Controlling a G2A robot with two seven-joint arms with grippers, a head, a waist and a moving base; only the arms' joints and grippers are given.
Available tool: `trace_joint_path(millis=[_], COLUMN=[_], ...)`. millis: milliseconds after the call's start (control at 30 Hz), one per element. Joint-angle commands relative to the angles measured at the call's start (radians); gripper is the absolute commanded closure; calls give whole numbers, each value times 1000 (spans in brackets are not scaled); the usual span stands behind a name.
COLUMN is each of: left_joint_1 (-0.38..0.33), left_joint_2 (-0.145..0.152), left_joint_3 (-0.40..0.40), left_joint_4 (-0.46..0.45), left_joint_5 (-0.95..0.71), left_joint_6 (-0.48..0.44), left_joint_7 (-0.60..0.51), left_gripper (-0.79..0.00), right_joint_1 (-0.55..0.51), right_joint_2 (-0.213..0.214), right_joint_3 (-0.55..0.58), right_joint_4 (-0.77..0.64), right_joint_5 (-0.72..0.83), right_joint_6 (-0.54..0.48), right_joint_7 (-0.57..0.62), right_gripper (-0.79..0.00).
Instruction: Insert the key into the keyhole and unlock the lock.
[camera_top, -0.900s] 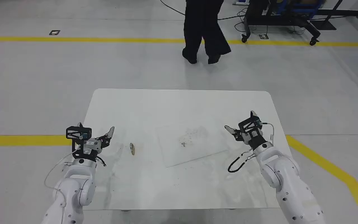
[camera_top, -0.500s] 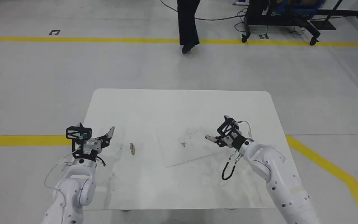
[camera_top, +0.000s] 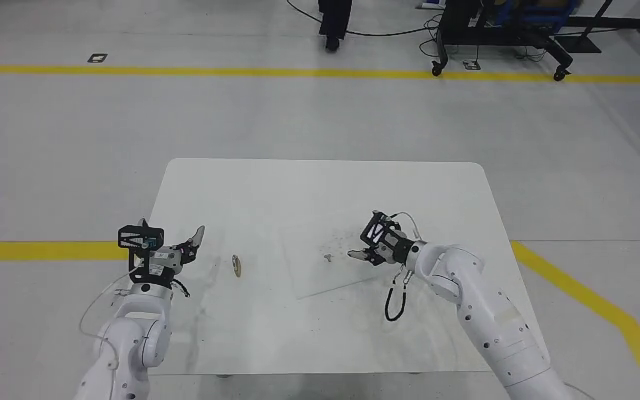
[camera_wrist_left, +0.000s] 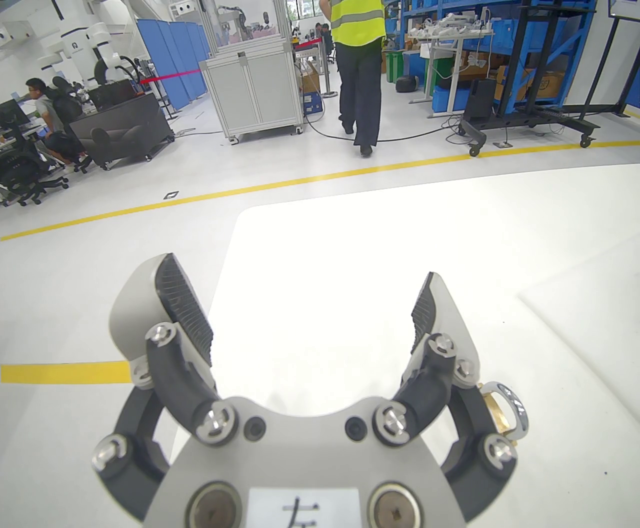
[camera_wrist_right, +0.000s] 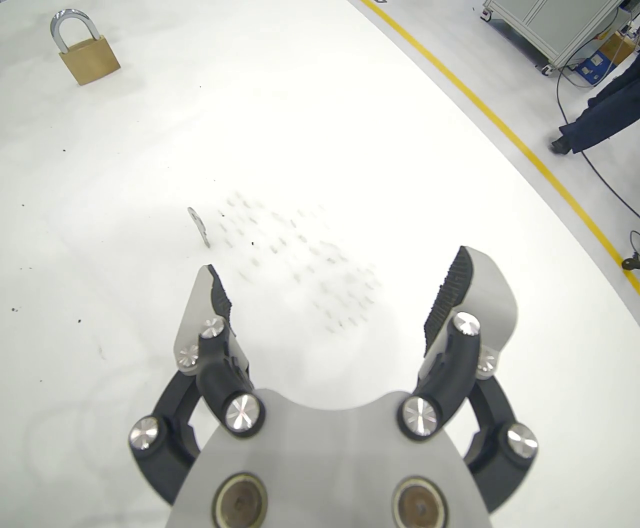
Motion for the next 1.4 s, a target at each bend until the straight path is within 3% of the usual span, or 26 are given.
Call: trace_joint_path(millis=[0,67,100,167,333,500,533,600,667,767,1033,1133,1367], left_joint_1=[0,0,0,0,0,0,0,0,0,0,0,0,0], left_joint_2=[0,0,0,0,0,0,0,0,0,0,0,0,0], left_joint_3=[0,0,0,0,0,0,0,0,0,0,0,0,0], left_joint_4=[0,0,0,0,0,0,0,0,0,0,0,0,0], left_joint_5=[0,0,0,0,0,0,0,0,0,0,0,0,0], left_joint_6=[0,0,0,0,0,0,0,0,0,0,0,0,0], left_joint_7=[0,0,0,0,0,0,0,0,0,0,0,0,0], left_gripper=[-785,-785,-785,-785,-785,-785,-785,-785,-785,-785,-785,-785,-785], right_joint_1=[0,0,-3,18,99,167,184,202,218,227,241,247,241], right_joint_2=[0,0,0,8,8,-15,-22,-29,-34,-37,-40,-40,-32], right_joint_3=[0,0,-14,-14,-65,-169,-192,-214,-231,-238,-262,-264,-255], right_joint_4=[0,0,-7,32,116,161,175,188,196,201,212,219,204], right_joint_5=[0,0,13,77,67,76,81,84,86,70,59,71,40], right_joint_6=[0,0,-47,-274,-431,-402,-387,-363,-355,-317,-300,-314,-310], right_joint_7=[0,0,-12,-74,-39,33,48,56,48,30,35,19,-17], right_gripper=[-785,-785,-785,-785,-785,-767,-668,-650,-570,-382,-197,0,0])
